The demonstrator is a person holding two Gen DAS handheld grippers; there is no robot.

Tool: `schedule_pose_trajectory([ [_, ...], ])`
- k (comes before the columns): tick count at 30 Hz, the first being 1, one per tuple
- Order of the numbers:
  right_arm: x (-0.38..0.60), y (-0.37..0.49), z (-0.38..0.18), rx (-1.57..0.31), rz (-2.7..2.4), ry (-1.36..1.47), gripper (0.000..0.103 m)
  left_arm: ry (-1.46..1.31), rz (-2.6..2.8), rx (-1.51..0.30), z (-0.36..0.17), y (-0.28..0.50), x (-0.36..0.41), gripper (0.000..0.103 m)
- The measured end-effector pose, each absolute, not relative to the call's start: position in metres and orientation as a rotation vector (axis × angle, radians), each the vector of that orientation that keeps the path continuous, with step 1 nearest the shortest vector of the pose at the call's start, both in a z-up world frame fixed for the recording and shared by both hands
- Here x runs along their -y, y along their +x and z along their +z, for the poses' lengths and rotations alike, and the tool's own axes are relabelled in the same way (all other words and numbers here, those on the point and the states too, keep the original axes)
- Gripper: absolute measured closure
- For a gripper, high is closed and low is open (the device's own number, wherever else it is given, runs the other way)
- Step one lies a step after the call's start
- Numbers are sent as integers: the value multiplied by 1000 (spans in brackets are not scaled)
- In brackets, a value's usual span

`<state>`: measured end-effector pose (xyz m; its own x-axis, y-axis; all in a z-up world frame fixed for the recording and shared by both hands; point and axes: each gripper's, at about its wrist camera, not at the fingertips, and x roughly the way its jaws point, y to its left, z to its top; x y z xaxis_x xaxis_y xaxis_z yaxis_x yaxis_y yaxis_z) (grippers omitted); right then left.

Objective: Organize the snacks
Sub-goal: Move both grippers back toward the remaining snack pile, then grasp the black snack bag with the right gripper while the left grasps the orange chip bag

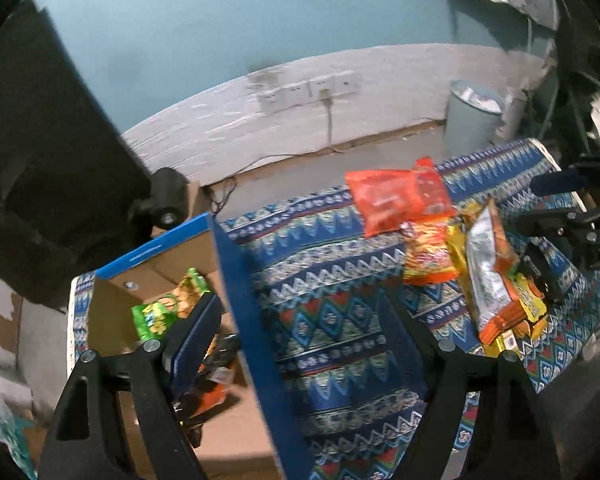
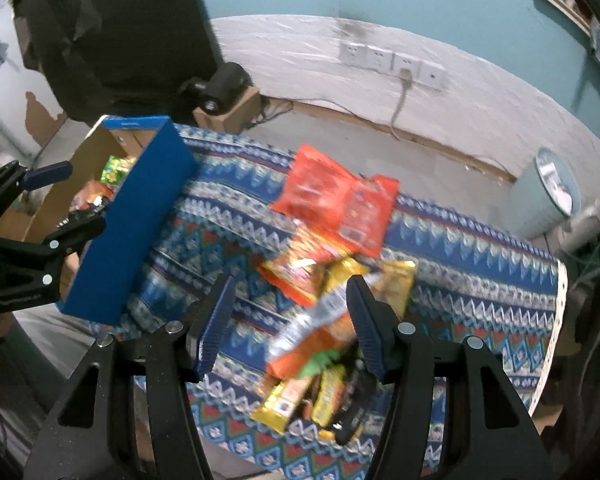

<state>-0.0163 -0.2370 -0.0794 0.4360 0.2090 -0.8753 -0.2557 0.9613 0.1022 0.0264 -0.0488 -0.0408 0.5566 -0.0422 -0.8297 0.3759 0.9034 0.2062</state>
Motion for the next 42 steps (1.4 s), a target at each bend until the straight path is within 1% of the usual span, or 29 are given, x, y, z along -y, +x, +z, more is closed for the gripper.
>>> schedule_pose_trajectory([
  [9, 282, -32, -111, -1147, 242, 12, 45, 463, -328, -1000, -63, 17, 96, 21],
  [14, 298, -41, -137, -1203, 227, 53, 45, 511, -348, -1017, -79, 13, 114, 21],
  [19, 299, -50, -168, -1276, 228, 41, 45, 514, -373, -1062, -92, 11, 124, 21],
  [28, 295, -50, -202, -1333, 231, 23, 46, 532, -392, -1092, -103, 8, 140, 21],
  [30, 294, -49, -207, -1338, 232, 18, 59, 533, -394, -1093, -104, 8, 142, 21],
  [32, 293, -47, -213, -1347, 245, 35, 67, 533, -396, -1096, -104, 9, 145, 21],
  [34, 293, -47, -216, -1353, 259, 48, 70, 531, -397, -1095, -103, 9, 147, 21],
  [35, 293, -46, -215, -1347, 262, 51, 76, 529, -397, -1095, -102, 10, 147, 21],
  [38, 292, -49, -209, -1336, 273, 36, 79, 510, -401, -1097, -100, 12, 150, 21],
  [42, 295, -55, -195, -1311, 278, 16, 80, 497, -402, -1100, -99, 14, 154, 21],
])
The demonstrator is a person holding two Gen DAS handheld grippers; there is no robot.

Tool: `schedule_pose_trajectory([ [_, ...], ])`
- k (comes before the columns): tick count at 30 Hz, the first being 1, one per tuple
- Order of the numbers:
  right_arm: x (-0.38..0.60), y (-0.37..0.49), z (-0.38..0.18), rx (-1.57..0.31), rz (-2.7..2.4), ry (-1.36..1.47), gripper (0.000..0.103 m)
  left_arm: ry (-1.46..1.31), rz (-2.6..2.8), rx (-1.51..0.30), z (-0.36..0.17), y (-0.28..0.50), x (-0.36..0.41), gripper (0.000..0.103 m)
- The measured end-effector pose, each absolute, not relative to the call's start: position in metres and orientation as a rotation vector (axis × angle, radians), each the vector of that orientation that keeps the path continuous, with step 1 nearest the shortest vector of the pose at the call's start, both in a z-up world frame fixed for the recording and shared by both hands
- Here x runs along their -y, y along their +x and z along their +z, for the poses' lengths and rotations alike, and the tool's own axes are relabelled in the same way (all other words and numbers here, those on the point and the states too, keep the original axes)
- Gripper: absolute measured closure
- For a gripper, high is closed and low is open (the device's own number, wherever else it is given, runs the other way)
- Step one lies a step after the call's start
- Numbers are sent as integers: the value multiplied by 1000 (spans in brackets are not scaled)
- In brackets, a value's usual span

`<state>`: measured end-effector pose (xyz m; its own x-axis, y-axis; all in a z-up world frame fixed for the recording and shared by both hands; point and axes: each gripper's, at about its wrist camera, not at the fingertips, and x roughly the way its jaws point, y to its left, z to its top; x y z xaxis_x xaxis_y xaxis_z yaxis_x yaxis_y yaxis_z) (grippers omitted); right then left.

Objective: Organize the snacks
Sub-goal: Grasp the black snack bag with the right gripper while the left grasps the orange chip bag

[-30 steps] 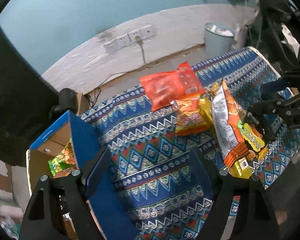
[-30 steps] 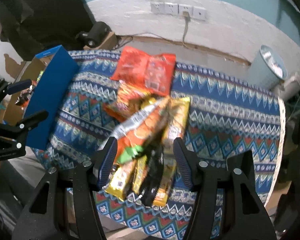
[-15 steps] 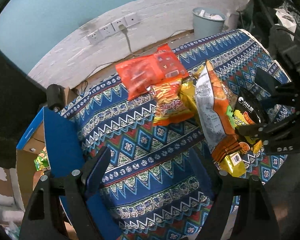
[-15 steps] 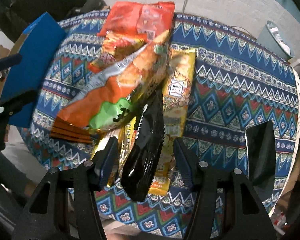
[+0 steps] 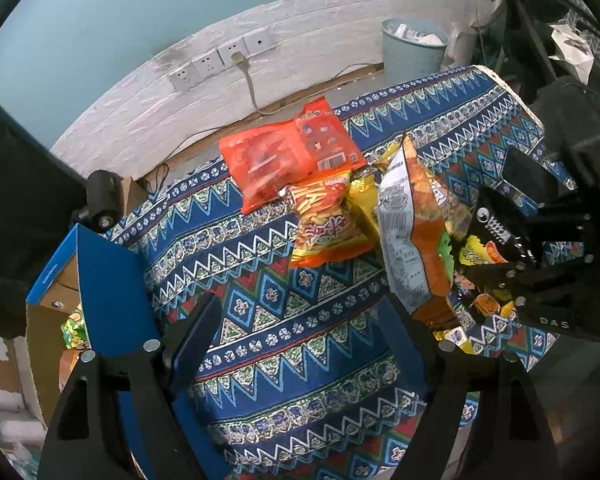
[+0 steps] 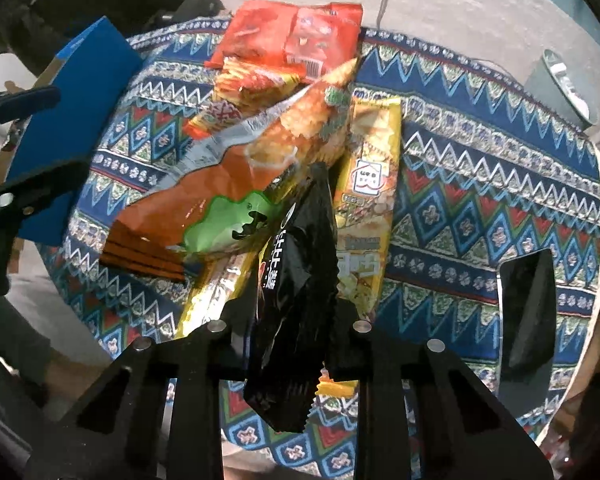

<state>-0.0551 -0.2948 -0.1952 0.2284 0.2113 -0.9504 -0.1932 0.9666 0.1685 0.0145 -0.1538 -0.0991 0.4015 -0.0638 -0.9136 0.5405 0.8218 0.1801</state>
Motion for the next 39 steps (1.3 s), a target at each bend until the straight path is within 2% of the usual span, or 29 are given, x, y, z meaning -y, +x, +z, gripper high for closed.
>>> schedule_pose_trajectory([
  [12, 339, -63, -151, -1196, 185, 47, 80, 423, -430, -1112, -97, 24, 180, 20],
  [14, 349, -63, -147, -1180, 161, 51, 80, 404, -443, -1125, -98, 26, 187, 15],
  [16, 357, -62, -145, -1168, 138, 49, 80, 391, -459, -1134, -100, 27, 194, 15],
  [29, 392, -52, -155, -1165, 54, 94, 80, 472, -504, -1195, -135, 39, 242, 15],
  [39, 394, -44, -161, -1179, 53, 100, 80, 484, -483, -1264, -164, 50, 247, 15],
])
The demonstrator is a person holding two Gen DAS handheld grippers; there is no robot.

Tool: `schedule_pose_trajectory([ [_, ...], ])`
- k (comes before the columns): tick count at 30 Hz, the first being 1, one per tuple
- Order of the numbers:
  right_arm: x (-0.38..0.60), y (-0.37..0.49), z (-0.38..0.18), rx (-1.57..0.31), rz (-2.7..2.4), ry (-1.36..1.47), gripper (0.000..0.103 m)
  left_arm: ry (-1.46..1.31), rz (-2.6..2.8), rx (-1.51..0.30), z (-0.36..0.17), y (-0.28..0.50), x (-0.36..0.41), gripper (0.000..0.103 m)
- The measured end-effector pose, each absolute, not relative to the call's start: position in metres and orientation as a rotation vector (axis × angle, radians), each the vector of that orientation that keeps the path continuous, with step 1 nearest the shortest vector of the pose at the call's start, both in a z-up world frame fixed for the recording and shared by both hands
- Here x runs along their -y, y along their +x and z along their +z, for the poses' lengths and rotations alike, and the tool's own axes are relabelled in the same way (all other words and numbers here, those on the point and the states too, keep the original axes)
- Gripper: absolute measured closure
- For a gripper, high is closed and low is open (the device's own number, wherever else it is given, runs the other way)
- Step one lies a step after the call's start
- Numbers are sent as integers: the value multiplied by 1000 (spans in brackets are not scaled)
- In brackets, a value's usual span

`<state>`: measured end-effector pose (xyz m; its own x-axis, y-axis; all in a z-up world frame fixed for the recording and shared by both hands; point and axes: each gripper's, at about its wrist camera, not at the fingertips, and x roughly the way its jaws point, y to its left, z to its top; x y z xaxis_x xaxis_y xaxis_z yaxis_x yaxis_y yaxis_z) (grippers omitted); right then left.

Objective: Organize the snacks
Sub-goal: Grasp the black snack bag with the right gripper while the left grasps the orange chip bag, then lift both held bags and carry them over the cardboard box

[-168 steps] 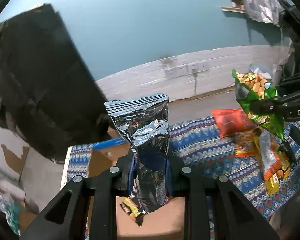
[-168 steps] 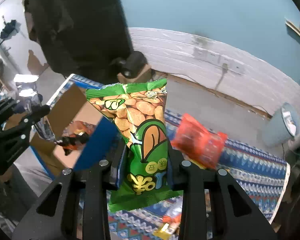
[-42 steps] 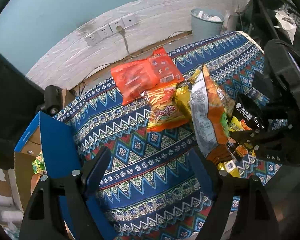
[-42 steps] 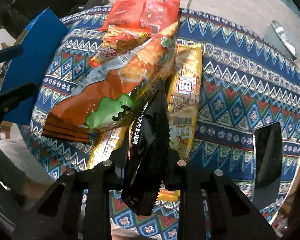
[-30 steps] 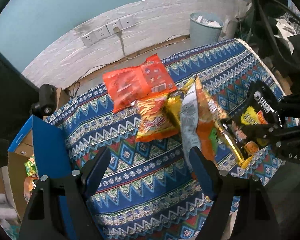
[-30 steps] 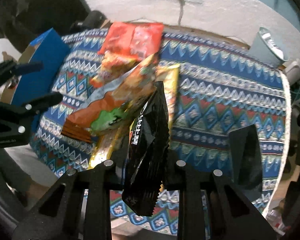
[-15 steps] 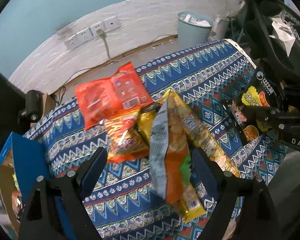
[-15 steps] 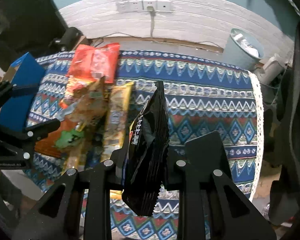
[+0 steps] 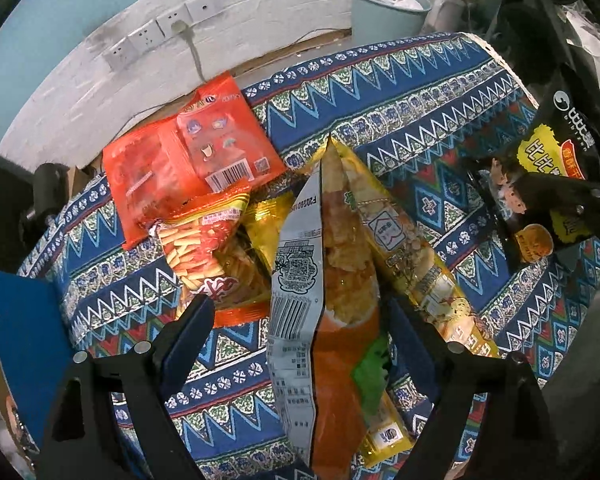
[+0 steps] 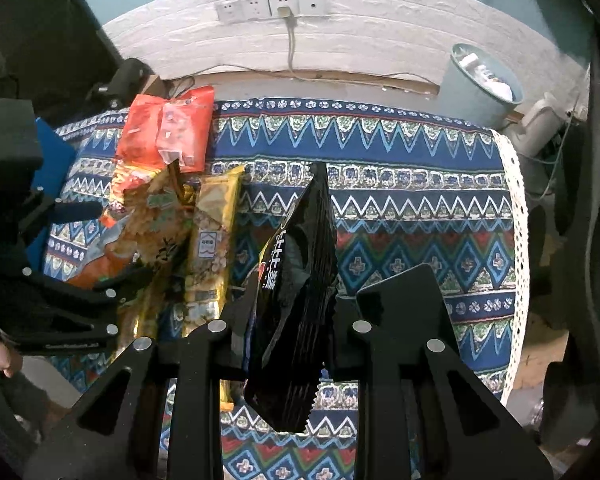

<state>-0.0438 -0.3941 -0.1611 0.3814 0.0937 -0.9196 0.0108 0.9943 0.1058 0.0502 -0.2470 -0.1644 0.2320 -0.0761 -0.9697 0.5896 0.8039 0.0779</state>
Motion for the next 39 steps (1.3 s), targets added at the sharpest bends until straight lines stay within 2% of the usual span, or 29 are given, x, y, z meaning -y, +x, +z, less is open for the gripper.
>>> schedule_pose_trajectory([
  [1, 394, -43, -162, -1182, 53, 100, 80, 490, -482, -1260, -165, 51, 247, 19],
  [2, 393, -43, -162, -1183, 53, 100, 80, 488, -487, -1259, -166, 51, 246, 32],
  [4, 392, -41, -163, -1186, 53, 97, 80, 483, -506, -1279, -169, 50, 246, 48],
  [8, 385, -39, -159, -1182, 60, 87, 80, 500, -507, -1236, -162, 44, 245, 52],
  [10, 381, -37, -155, -1174, 67, 76, 80, 512, -512, -1211, -155, 40, 242, 58],
  [15, 373, -36, -146, -1156, 71, 53, 80, 521, -500, -1171, -143, 35, 231, 59],
  [18, 368, -36, -140, -1146, 73, 44, 80, 506, -489, -1159, -136, 35, 219, 66],
  [22, 360, -35, -130, -1128, 80, 32, 80, 479, -468, -1130, -122, 35, 202, 68],
  [39, 303, -30, -93, -1058, 165, -28, 80, 429, -400, -1004, -67, 21, 145, 69],
])
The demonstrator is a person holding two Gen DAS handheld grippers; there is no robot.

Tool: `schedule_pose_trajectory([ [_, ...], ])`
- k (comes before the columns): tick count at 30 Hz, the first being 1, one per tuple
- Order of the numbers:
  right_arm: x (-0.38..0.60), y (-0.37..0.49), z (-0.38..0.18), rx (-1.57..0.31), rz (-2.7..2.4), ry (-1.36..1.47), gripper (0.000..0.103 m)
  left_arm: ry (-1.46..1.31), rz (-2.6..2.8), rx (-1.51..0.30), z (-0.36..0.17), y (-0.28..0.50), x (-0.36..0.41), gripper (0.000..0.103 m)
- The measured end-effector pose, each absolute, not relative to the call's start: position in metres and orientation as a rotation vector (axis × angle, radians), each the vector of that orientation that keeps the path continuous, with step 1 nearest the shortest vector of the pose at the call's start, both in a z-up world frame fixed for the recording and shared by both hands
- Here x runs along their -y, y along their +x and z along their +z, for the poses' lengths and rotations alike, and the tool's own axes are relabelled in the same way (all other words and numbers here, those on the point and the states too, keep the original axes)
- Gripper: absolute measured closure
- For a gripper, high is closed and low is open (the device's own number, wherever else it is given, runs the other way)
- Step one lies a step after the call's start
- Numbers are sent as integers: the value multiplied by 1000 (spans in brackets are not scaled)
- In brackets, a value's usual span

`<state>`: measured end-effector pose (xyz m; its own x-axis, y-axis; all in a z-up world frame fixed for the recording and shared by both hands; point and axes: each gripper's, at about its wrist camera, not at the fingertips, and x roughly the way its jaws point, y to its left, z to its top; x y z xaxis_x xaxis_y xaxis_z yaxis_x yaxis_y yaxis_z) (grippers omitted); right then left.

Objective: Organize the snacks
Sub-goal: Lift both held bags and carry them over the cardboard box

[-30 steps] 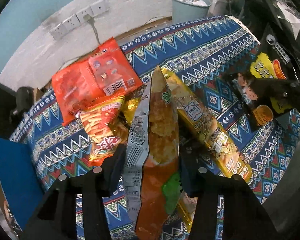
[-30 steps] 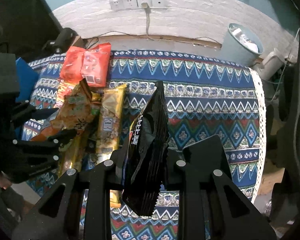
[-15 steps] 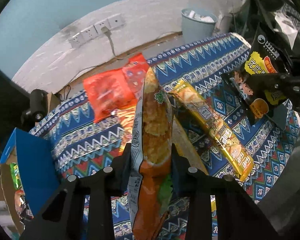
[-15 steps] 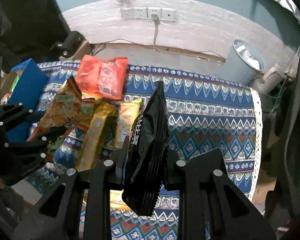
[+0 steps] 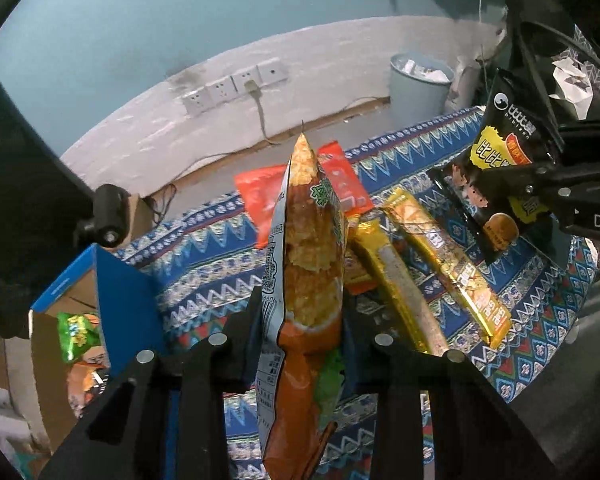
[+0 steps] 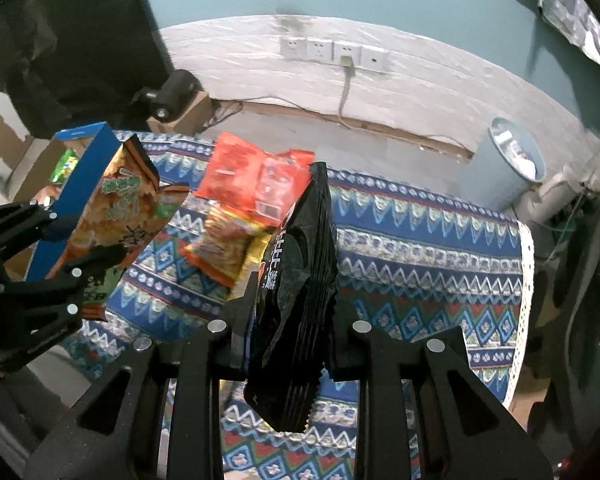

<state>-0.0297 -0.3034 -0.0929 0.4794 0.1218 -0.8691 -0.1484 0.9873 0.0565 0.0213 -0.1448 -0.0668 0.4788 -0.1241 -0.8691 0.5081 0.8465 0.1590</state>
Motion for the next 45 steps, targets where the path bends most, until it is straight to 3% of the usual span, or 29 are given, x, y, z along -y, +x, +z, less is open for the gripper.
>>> schedule_pose_trajectory([
  [23, 198, -6, -46, -980, 337, -95, 80, 388, -224, -851, -2, 28, 42, 70],
  [45, 41, 45, -33, -964, 524, -182, 80, 285, -16, -879, -9, 38, -94, 69],
])
